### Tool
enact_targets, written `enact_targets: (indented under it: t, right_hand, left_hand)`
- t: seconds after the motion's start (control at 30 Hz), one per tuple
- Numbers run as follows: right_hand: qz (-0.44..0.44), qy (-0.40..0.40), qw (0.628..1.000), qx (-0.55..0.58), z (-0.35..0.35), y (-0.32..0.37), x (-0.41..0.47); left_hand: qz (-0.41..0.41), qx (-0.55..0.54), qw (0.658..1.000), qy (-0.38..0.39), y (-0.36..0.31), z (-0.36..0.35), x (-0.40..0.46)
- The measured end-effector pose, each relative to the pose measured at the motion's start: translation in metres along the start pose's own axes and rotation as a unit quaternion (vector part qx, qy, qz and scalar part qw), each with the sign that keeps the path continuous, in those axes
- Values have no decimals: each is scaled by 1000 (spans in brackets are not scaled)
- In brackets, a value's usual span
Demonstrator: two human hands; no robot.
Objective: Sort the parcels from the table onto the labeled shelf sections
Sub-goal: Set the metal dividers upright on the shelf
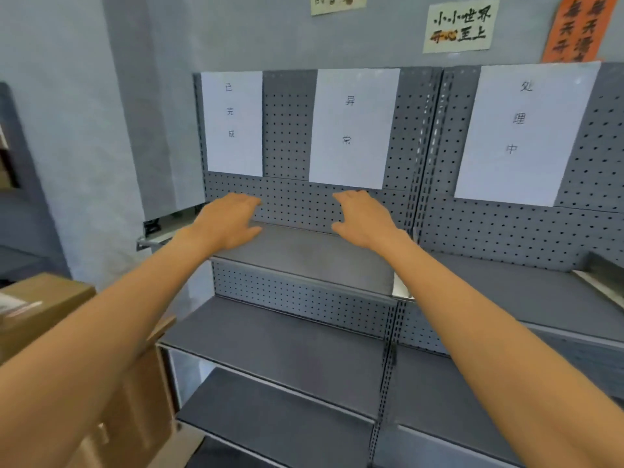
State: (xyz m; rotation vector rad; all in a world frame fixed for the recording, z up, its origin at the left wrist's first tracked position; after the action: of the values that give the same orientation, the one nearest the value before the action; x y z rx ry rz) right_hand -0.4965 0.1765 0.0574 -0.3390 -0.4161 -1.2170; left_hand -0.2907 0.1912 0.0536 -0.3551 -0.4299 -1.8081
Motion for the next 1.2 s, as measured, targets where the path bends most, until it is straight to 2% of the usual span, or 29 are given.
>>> enact_targets:
  t: [0.3,0.53,0.9,1.2]
  right_hand:
    - [48,9,999,16,-43,124,60]
    - [77,21,997,10,-88,183,124]
    - [72,16,997,0,-143,209,235]
    - [53,42,998,-12,-184,215,276]
  left_hand:
    - [47,13,999,15,118,-19,-30]
    - [87,25,995,41,195,-44,-19]
    - [91,65,992,53,289,-78,52]
    - [96,62,991,66,357,-120,71]
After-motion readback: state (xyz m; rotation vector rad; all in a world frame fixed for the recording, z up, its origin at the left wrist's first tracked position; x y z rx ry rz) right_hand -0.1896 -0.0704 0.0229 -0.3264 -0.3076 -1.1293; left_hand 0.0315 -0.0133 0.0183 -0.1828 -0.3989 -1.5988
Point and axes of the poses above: each hand's wrist, its own x-axis towards the middle knuckle, its own z-axis out of the back of the hand, y = z × x, the point moved 7 cm from there along x, towards the middle knuckle, and after that the axes turned 3 degrees about -y, right-handed, at the moved point
